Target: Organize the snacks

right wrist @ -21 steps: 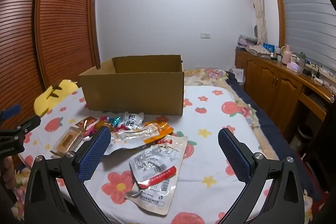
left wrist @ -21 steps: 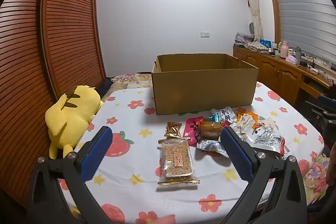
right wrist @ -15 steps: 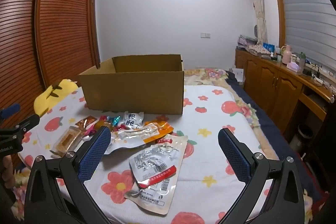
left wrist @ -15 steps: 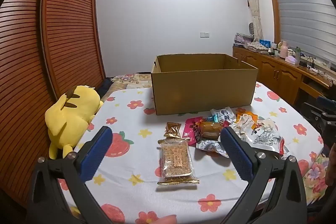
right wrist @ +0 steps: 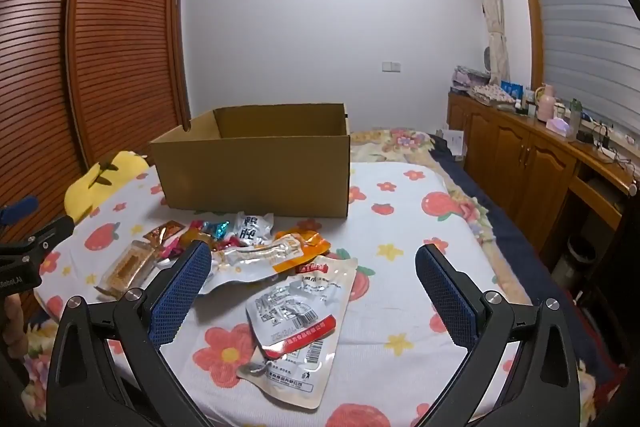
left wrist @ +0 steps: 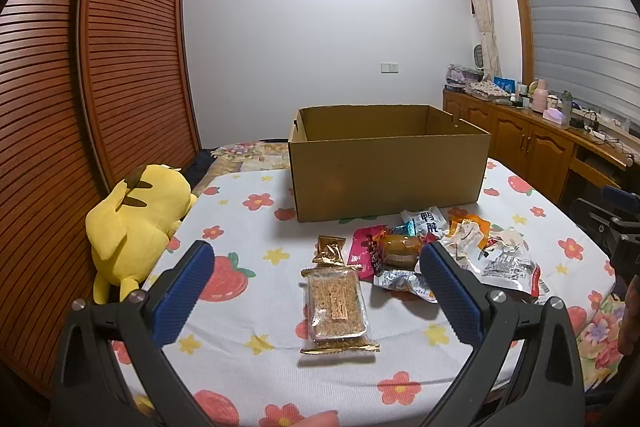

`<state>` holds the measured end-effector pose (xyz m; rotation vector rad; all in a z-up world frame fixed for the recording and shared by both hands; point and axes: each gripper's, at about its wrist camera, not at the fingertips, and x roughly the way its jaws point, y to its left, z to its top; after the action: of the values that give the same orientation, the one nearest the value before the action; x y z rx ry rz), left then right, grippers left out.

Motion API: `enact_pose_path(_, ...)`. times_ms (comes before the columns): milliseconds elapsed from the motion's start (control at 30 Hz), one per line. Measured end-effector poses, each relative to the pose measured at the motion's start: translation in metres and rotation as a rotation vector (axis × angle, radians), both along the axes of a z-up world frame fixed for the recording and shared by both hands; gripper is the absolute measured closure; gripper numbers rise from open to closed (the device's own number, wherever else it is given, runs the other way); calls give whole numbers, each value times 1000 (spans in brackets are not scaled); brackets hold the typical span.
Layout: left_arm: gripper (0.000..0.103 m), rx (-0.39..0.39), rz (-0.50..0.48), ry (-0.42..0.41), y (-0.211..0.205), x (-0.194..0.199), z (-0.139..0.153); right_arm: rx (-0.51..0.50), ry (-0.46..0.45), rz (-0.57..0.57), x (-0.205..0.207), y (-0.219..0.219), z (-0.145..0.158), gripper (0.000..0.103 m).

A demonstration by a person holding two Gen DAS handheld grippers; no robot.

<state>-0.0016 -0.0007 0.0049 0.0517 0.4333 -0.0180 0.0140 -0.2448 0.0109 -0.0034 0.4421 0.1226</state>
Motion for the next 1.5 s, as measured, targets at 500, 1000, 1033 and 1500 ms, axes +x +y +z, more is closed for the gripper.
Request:
enact_pose_path(500,0,-2,-1,-5,1,0,2,0,1,0,0,2,1,0)
enact_pose_path(1000,0,-3,-3,-5,0,-1,3,0,0,0,-1,3,1,0)
enact_pose_path(1033,0,-4,-3,-6,0,-1,3,-1,0,0,-1,3,1,0)
enact_pose_path(1500,0,-3,-2,-6,0,-1,3,0,-1,0,-2,3,2,0)
